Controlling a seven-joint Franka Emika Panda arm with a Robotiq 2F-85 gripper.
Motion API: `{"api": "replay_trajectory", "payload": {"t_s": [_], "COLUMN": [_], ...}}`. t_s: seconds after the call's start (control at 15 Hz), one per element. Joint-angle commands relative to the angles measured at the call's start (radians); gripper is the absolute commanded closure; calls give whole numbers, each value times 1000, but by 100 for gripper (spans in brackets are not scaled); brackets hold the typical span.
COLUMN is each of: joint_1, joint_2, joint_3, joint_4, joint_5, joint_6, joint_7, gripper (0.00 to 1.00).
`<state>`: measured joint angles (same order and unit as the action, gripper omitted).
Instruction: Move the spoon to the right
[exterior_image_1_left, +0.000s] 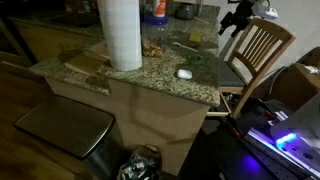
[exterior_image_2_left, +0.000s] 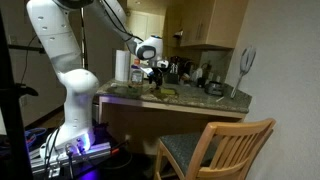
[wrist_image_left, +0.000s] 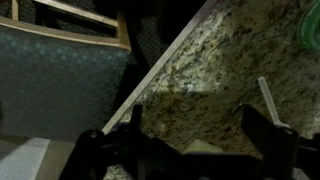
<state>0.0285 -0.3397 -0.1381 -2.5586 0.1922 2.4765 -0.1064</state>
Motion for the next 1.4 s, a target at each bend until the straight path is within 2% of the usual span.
{"api": "replay_trajectory", "payload": {"t_s": [0.0, 0.13, 0.33, 0.6, 0.8, 0.87, 1.13, 1.2, 1.27, 1.33], "joint_1": [-13, -14, 8, 8, -27, 10, 3, 33, 113, 136], "joint_2": [0, -12, -26, -71, -111, -66, -125, -114, -112, -116], "joint_3": [13, 19, 78, 186, 260, 221, 243, 220, 159, 139], "joint_4": [1, -6, -30, -62, -79, -40, -64, -53, -45, -38], "joint_5": [6, -3, -25, -156, -266, -224, -252, -219, -131, -91], "joint_6": [-3, -10, 52, 151, 170, 148, 121, 86, 34, 3], "joint_7": [-4, 0, 27, 77, 211, 161, 198, 155, 40, -7], "gripper": [0, 0, 0, 0, 0, 0, 0, 0, 0, 0]}}
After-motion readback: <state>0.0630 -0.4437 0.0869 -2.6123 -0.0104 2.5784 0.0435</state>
